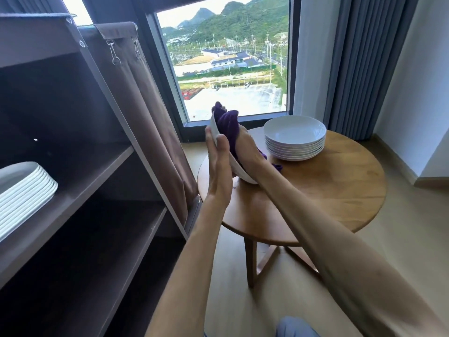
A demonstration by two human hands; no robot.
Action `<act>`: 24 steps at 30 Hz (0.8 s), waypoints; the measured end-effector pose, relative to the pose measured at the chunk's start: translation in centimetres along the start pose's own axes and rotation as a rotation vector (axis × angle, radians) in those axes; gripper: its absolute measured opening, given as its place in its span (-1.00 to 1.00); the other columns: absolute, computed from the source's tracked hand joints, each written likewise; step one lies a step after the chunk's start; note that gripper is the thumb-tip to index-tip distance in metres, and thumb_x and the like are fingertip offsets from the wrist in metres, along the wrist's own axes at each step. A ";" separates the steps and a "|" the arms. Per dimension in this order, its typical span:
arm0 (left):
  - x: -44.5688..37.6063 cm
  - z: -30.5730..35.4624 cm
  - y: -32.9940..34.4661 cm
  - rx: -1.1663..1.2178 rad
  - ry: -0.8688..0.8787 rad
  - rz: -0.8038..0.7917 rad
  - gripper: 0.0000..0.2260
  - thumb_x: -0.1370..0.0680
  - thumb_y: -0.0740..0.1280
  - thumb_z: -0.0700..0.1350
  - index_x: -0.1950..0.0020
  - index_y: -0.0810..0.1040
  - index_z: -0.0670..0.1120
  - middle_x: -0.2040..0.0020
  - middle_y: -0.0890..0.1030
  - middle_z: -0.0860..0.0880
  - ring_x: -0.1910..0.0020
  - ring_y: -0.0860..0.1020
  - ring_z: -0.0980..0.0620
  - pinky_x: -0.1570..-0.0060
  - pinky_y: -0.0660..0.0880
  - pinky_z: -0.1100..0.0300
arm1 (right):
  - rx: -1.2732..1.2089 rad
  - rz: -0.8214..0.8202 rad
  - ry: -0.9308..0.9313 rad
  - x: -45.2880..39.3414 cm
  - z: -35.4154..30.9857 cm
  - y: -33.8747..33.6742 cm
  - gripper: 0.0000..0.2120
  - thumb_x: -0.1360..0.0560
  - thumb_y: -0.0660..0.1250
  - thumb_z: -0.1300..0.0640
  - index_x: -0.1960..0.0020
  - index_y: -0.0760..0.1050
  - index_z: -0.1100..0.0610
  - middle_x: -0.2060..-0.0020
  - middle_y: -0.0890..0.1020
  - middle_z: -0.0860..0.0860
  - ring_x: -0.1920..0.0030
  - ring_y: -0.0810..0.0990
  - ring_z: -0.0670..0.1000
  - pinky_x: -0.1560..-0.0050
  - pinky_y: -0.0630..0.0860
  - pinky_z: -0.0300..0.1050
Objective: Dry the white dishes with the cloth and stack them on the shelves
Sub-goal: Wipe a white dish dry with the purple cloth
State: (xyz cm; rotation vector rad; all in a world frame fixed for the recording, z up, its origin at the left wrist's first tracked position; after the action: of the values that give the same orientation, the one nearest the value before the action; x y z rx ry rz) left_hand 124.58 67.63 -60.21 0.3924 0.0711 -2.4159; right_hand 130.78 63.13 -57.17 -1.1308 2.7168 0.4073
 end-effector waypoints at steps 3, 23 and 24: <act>-0.7 0.0 -0.5 0.153 0.002 0.067 0.18 -0.23 0.26 0.65 -0.66 0.09 0.00 -0.61 0.25 -0.15 -0.55 0.32 -0.15 -0.46 0.37 -0.22 | -0.118 -0.141 -0.005 0.2 -0.2 1.2 -0.68 -0.66 0.14 0.09 0.18 0.54 0.15 0.35 0.58 -0.06 0.30 0.55 -0.16 0.20 0.51 -0.30; 0.6 -7.4 -2.3 0.389 -0.343 0.191 -0.57 -0.58 0.27 -0.04 -0.42 0.51 -0.16 -0.29 0.58 -0.32 -0.30 0.54 -0.35 -0.36 0.46 -0.26 | 0.998 0.078 0.110 0.5 8.9 -5.0 -0.67 -0.66 0.15 -0.03 -0.20 0.58 0.12 -0.18 0.63 0.17 -0.17 0.57 0.28 -0.16 0.46 0.11; 0.9 -7.2 -1.9 0.396 -0.353 0.162 -0.59 -0.61 0.26 -0.02 -0.42 0.51 -0.15 -0.29 0.59 -0.31 -0.30 0.55 -0.34 -0.34 0.49 -0.24 | 0.880 0.094 0.038 0.2 8.0 -4.6 -0.71 -0.67 0.16 0.01 -0.22 0.56 0.11 -0.16 0.65 0.15 -0.15 0.58 0.26 -0.16 0.47 0.12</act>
State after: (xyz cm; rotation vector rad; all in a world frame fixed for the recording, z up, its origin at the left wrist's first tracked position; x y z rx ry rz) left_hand 124.60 69.67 -67.44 0.1327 -0.5785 -2.2946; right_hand 134.34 62.34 -65.66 -0.7413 2.4956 -0.7425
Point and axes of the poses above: each hand's wrist, its own x-axis away from the middle knuckle, its own y-axis out of the palm, z = x × y, the point moved 7 cm from there along -x, towards the middle knuckle
